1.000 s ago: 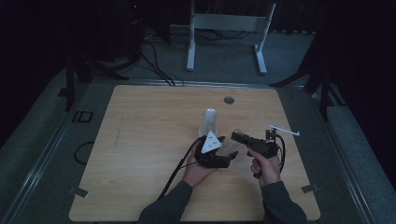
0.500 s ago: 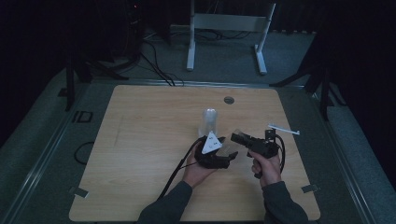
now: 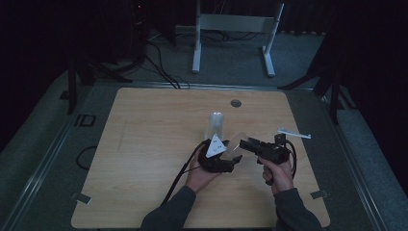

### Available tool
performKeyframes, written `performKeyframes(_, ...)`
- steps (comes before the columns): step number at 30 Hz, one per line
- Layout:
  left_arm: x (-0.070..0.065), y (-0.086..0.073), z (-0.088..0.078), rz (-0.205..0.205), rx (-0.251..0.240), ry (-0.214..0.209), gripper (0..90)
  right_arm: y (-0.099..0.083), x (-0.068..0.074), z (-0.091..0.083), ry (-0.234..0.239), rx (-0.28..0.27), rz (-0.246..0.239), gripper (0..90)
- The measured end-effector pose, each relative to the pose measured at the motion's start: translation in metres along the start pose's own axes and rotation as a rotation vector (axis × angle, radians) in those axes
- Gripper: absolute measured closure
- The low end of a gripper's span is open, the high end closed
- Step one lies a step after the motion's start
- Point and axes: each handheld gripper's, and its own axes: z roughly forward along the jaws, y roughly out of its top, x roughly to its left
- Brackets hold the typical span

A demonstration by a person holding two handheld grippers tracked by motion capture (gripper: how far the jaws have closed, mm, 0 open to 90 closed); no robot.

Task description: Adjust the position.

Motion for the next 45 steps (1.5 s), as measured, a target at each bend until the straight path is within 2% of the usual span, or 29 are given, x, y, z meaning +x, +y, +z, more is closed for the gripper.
performKeyframes(16,0.008,0.001,-0.010,0.010,0.018,-0.005,29.6,-0.002,-0.003,-0.011,-0.029,0.051,-0.070,33.5)
performKeyframes(24,0.011,0.001,-0.015,0.023,0.036,-0.010,29.6,-0.001,-0.001,-0.016,-0.076,0.108,-0.148,35.1)
performKeyframes(30,0.013,0.000,-0.016,0.033,0.062,-0.034,29.7,0.002,-0.002,-0.017,-0.112,0.146,-0.197,36.1)
performKeyframes(44,0.015,0.001,-0.017,0.053,0.104,-0.079,29.7,0.006,0.008,-0.017,-0.194,0.233,-0.348,37.1)
performKeyframes(45,0.015,0.001,-0.017,0.053,0.104,-0.079,29.7,0.006,0.008,-0.017,-0.194,0.233,-0.348,37.1)
